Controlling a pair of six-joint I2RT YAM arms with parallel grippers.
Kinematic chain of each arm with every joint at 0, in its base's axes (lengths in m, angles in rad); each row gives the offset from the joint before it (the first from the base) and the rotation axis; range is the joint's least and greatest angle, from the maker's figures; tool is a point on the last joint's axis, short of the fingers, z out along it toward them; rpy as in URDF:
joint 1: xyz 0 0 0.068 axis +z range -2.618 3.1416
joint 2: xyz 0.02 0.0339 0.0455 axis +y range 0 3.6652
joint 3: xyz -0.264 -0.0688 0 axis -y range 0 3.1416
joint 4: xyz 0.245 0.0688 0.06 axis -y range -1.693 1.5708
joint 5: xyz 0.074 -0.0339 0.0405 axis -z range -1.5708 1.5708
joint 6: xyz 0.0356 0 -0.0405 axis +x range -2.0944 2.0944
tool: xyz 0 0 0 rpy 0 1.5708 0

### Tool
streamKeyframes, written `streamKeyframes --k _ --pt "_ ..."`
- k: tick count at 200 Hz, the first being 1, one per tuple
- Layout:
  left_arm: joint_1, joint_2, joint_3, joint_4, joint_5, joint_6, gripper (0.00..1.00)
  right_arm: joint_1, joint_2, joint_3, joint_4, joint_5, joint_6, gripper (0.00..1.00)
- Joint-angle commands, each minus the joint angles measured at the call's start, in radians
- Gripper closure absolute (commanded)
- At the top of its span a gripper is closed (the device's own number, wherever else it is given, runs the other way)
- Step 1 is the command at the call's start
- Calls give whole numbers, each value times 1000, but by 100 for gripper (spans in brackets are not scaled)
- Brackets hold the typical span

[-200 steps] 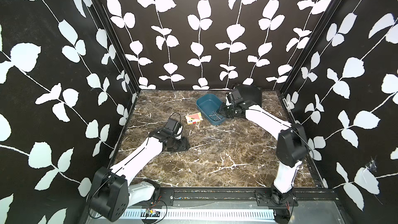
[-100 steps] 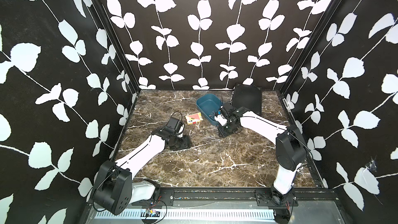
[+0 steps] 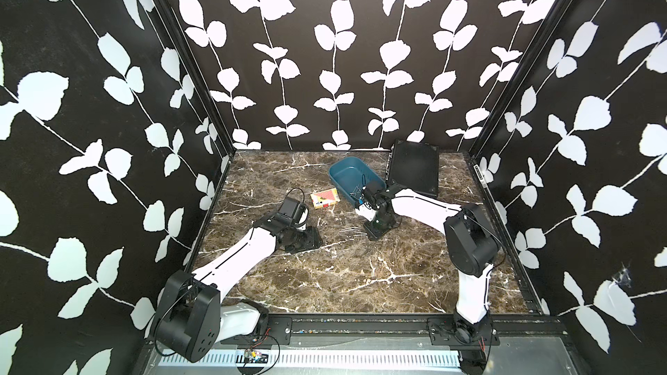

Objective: Put the nails on the desktop into the storage box
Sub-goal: Pick up the nail from the center of the board.

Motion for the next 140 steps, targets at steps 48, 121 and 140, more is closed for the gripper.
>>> streamKeyframes --k 48,121,140 --pt "2 49 26 -12 18 33 40 69 -21 -93 75 -32 201 62" --pt "2 39 15 -15 23 39 39 93 35 -80 44 86 207 69" --pt "2 26 1 -16 25 38 39 103 61 -68 36 124 205 72"
